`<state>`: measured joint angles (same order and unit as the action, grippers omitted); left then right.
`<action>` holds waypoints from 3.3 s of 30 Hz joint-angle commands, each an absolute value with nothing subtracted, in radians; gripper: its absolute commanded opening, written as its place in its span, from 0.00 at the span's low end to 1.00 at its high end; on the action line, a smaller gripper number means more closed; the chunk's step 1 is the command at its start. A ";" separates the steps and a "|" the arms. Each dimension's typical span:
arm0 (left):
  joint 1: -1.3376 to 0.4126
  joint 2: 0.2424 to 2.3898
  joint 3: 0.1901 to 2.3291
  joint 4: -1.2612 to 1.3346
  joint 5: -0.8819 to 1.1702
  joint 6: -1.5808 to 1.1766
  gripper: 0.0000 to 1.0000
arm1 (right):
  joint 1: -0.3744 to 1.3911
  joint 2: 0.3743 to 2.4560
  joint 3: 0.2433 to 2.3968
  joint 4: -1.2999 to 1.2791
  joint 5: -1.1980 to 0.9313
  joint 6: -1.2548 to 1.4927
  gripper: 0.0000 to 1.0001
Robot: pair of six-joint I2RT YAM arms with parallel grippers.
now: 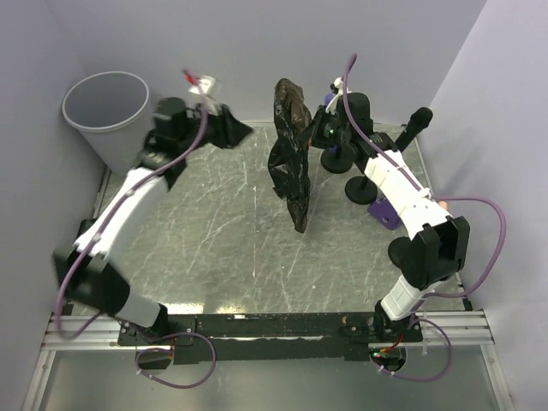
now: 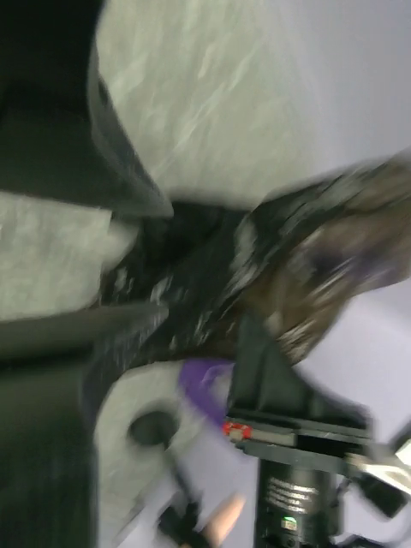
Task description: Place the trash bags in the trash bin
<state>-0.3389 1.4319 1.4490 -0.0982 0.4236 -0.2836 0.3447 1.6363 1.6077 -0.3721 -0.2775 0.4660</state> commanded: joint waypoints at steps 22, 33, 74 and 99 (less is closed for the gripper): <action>-0.413 1.953 1.669 0.116 0.706 -0.822 0.84 | 0.311 1.660 1.510 -0.200 -0.500 0.653 0.00; -0.422 2.017 1.683 0.213 0.770 -0.894 0.73 | 0.311 1.654 1.463 -0.064 -0.709 0.644 0.00; -0.451 1.902 1.694 -0.364 0.373 -0.566 0.27 | 0.265 1.615 1.439 -0.126 -0.543 0.479 0.00; -0.477 1.934 1.824 -0.469 0.275 -0.655 0.89 | 0.262 1.707 1.502 -0.207 -0.359 0.526 0.00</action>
